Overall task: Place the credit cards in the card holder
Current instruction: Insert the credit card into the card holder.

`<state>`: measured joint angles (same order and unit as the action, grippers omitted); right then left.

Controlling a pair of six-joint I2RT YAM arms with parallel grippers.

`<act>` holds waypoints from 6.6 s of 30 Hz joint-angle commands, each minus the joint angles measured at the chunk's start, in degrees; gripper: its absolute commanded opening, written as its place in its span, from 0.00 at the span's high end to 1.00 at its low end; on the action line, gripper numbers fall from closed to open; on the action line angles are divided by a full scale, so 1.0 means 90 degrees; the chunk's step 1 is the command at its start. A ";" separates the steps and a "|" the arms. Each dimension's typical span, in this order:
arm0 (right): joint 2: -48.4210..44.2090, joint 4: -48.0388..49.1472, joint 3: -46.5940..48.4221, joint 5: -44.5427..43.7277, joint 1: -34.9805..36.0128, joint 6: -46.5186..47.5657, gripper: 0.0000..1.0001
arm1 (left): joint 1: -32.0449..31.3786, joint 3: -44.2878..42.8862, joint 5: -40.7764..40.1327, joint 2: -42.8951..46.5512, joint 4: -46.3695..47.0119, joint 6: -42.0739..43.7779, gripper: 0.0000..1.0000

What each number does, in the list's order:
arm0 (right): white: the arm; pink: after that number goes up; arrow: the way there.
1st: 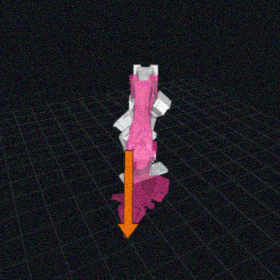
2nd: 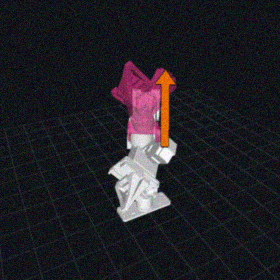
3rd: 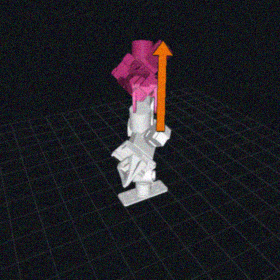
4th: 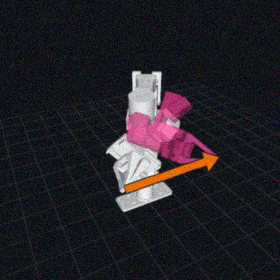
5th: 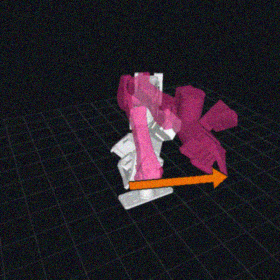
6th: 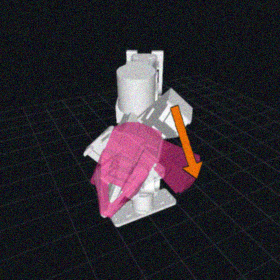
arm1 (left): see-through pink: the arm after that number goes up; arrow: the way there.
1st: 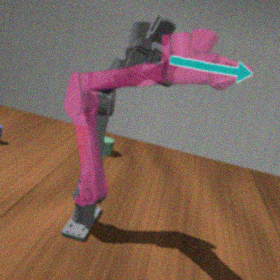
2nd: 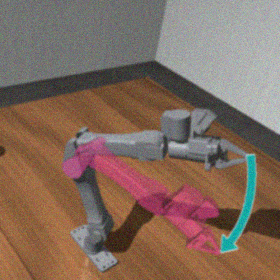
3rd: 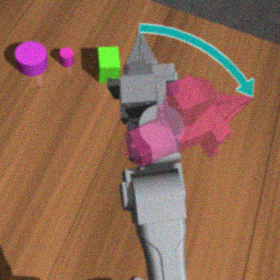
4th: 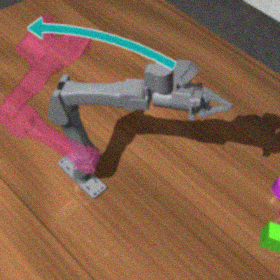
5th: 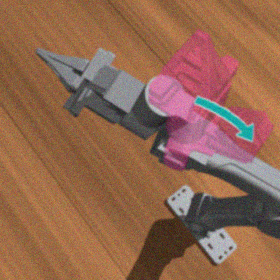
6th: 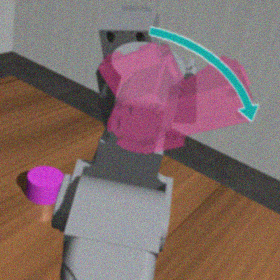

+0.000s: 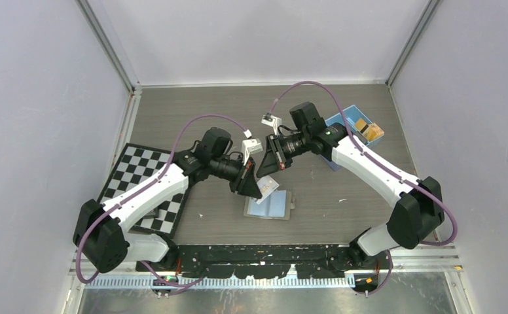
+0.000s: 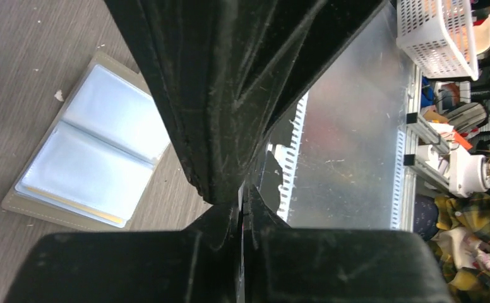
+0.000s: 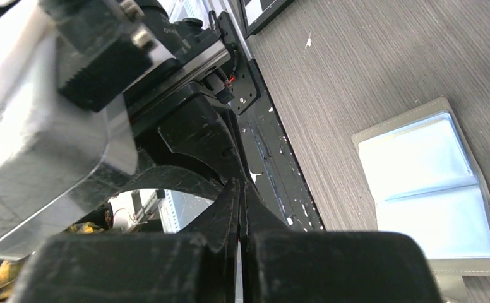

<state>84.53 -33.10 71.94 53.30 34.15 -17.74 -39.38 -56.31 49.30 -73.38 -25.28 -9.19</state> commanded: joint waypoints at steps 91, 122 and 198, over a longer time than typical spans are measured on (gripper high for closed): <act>-0.0413 0.5463 -0.5285 -0.4145 0.0212 -0.4893 0.99 | -0.0010 0.1199 -0.4092 -0.1860 0.1074 -0.2772 0.71; -0.0158 0.5832 -0.5435 -0.3995 0.0385 -0.4920 0.99 | -0.0014 0.1121 -0.4149 -0.2012 0.0898 -0.2721 1.00; -0.1255 0.2400 -0.4596 -0.4867 0.0529 -0.4564 0.56 | -0.0010 0.1195 -0.4306 -0.1714 0.0875 -0.2645 1.00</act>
<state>74.91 -6.37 28.75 11.60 38.06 -59.79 -39.38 -45.63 12.27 -90.39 -16.10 -34.02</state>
